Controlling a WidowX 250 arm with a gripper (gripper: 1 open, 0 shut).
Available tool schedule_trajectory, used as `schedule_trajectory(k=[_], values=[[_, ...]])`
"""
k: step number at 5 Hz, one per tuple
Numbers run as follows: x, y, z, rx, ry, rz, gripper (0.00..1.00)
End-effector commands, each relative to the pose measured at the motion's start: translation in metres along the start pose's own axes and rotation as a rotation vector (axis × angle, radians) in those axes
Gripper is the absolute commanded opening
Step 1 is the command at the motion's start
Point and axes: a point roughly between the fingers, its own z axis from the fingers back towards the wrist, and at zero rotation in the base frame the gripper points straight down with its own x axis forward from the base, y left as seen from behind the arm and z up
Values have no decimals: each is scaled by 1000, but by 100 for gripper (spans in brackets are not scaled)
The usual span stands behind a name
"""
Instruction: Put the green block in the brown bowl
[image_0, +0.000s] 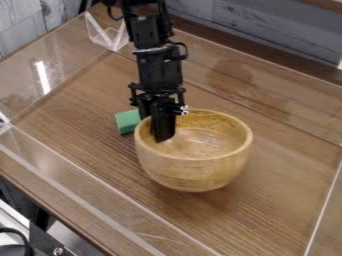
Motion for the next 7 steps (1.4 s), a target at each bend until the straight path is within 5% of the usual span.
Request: schedule_trajectory(k=[1, 7], values=[[2, 0, 16, 11, -31, 5, 0], [-18, -5, 22, -77, 60, 41, 0]])
